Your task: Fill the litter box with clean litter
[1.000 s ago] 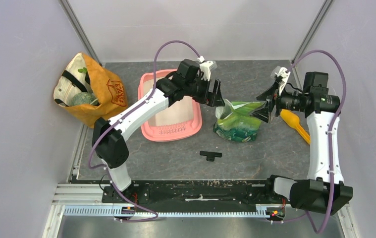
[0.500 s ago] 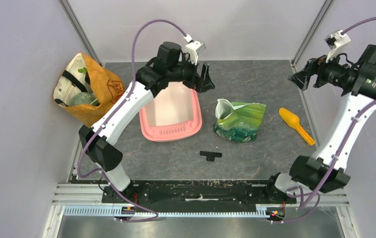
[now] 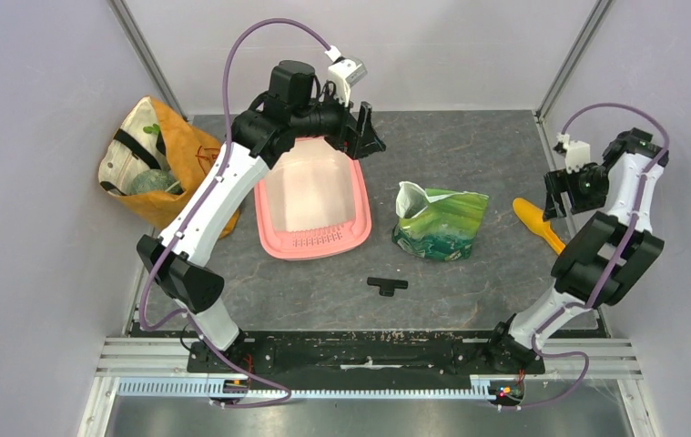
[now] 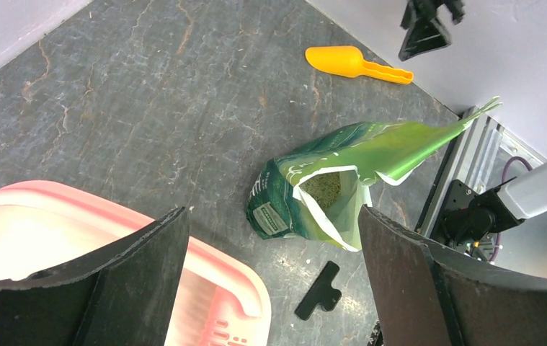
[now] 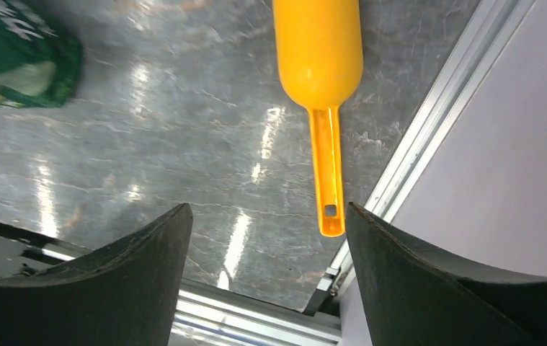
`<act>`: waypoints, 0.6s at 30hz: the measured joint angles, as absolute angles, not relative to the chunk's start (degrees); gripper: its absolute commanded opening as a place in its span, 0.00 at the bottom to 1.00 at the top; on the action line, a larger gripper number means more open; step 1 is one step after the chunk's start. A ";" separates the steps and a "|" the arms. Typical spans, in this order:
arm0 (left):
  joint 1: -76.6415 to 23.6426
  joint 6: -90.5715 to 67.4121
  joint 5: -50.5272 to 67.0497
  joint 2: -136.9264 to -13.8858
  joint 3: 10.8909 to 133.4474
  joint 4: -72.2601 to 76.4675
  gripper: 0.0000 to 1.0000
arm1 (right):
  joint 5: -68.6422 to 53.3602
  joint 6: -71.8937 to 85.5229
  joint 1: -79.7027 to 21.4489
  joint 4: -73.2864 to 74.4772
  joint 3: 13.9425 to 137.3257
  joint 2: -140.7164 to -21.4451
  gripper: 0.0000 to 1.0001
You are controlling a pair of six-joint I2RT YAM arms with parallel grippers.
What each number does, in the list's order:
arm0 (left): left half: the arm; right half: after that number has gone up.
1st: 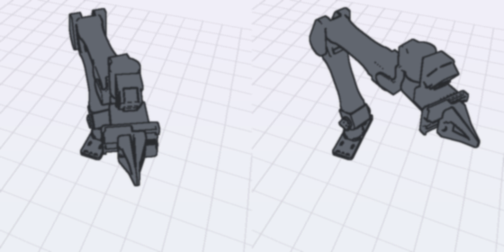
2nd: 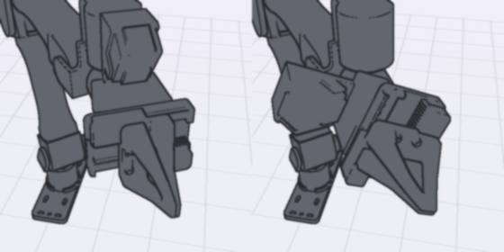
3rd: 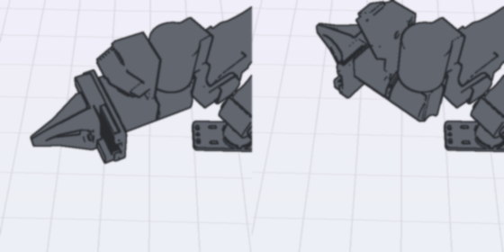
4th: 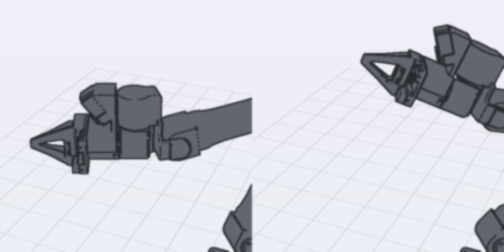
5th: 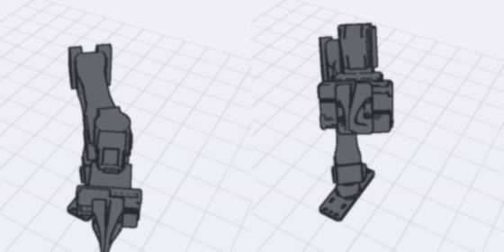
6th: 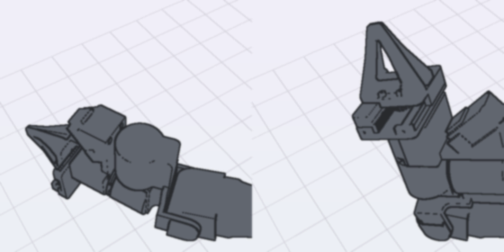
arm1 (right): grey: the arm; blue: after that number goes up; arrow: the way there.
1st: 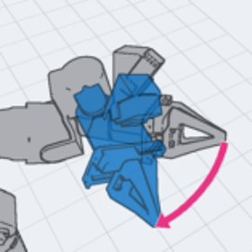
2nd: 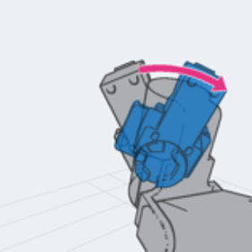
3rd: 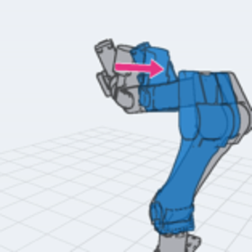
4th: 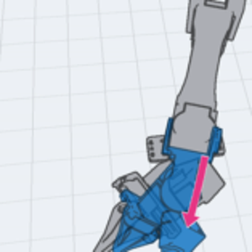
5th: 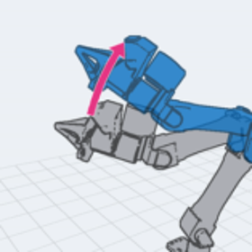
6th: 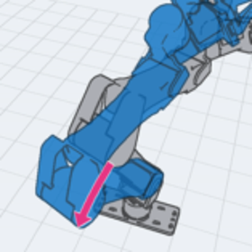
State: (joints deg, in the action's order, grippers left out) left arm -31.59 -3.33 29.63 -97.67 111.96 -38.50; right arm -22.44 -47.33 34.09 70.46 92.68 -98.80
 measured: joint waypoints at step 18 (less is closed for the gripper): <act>-31.57 -2.87 30.68 -97.67 112.12 -39.20 0.93 | -7.46 -51.11 31.73 57.10 80.86 -110.48 0.81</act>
